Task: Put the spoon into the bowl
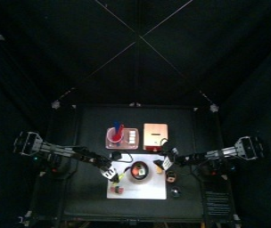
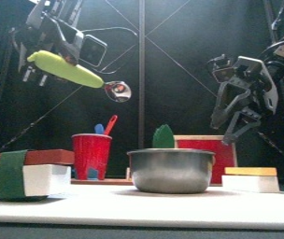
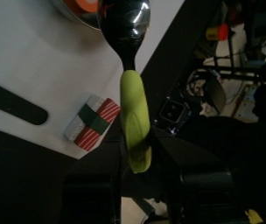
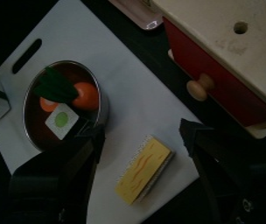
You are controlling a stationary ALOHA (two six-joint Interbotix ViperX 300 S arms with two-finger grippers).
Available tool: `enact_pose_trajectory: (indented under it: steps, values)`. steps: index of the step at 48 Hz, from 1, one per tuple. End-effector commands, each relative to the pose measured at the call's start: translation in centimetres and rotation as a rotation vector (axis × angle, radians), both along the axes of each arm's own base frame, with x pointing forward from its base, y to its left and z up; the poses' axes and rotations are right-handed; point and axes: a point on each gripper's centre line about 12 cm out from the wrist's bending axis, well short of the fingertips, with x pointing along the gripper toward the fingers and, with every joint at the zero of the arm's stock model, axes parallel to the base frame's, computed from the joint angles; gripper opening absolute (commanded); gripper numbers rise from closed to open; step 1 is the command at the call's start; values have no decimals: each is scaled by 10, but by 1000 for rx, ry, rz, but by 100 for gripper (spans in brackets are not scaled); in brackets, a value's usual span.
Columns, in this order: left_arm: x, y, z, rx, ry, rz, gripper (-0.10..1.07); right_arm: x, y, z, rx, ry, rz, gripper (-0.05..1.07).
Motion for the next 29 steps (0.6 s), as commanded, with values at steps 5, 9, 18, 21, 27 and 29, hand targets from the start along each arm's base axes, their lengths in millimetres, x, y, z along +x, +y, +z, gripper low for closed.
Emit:
enact_pose_trajectory:
  steps: [5, 9, 18, 21, 27, 29]
  values:
    - [22, 13, 1, -89, -25, -37, 54, 4, 0, 7, 6, -25, -5, 98]
    - [29, 23, -2, -96, -50, -54, 54, 4, 0, 6, 11, -22, -9, 98]
    - [35, 46, -12, -109, -55, -38, 54, 4, 0, 7, 10, -21, -10, 98]
    - [34, 47, -17, -141, -26, -40, 54, 4, 0, 7, 11, -21, -10, 98]
    - [34, 40, -27, -218, 40, -89, 54, 4, 0, 6, 17, -20, -15, 98]
    - [36, 39, -33, -240, 67, -101, 54, 3, 0, 5, 18, -18, -16, 98]
